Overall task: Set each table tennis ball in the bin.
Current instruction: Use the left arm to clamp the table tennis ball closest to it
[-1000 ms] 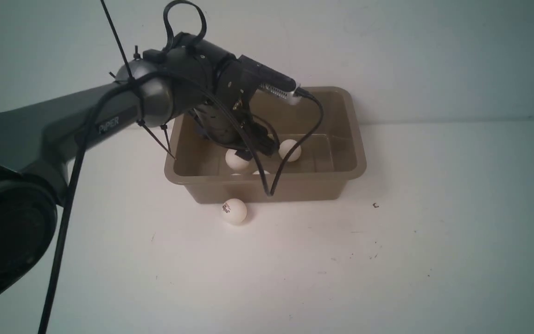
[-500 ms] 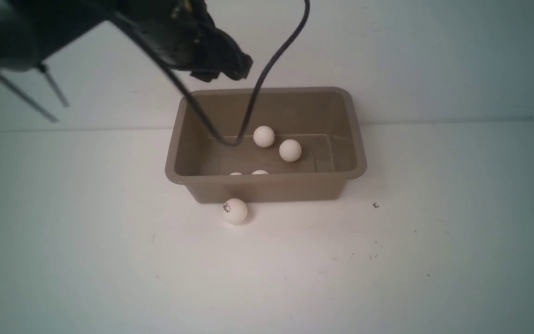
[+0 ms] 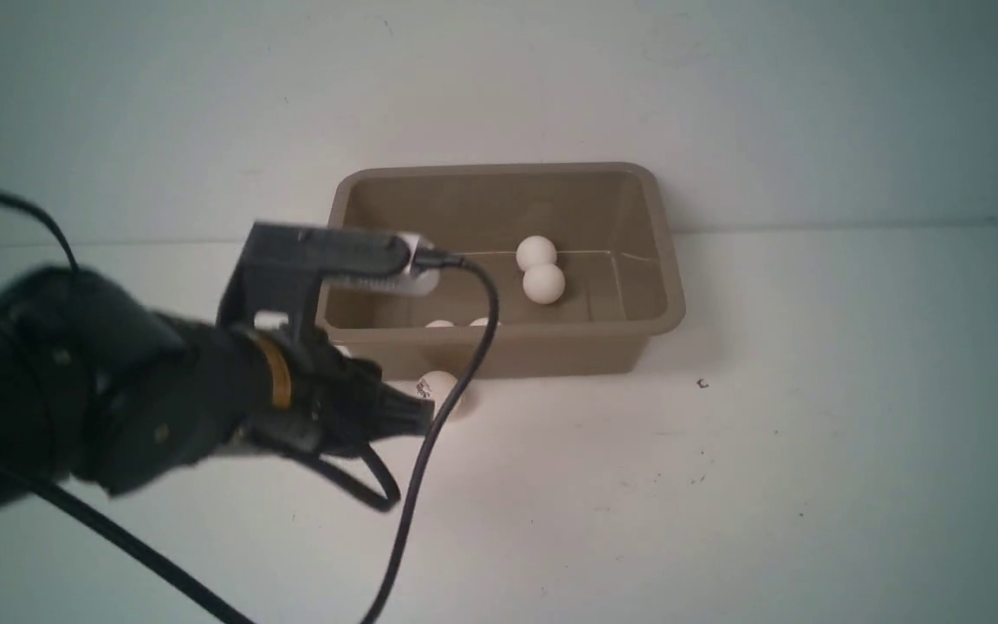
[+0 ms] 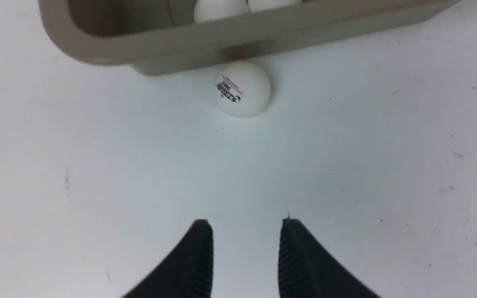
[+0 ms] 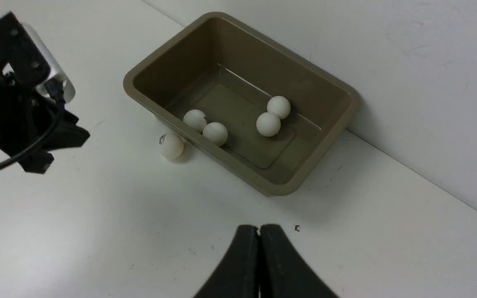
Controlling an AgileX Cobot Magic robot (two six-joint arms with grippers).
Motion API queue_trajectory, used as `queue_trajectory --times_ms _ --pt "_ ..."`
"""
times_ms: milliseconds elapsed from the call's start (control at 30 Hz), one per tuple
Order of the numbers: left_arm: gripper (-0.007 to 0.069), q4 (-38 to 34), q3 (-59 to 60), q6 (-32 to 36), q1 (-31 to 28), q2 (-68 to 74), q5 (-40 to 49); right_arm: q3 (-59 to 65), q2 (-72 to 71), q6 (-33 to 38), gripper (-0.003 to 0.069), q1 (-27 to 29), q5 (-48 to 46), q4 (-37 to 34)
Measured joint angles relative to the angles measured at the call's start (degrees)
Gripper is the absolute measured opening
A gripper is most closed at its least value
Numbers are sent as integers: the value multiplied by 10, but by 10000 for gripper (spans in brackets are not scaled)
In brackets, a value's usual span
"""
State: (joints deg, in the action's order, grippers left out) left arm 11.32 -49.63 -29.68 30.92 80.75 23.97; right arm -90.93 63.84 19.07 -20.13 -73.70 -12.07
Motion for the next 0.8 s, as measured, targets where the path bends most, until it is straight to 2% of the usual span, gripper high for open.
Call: queue_trajectory --times_ms 133,300,500,800 --pt "218 0 36 -62 0 37 -90 0 0 0 -17 0 0 -15" --pt "219 1 36 -98 0 112 -155 0 0 0 -17 0 0 -35" --pt "244 2 36 -95 -1 169 -180 0 0 0 -17 0 0 -47" --pt "386 48 36 -79 -4 192 -227 0 0 0 -17 0 0 -63"
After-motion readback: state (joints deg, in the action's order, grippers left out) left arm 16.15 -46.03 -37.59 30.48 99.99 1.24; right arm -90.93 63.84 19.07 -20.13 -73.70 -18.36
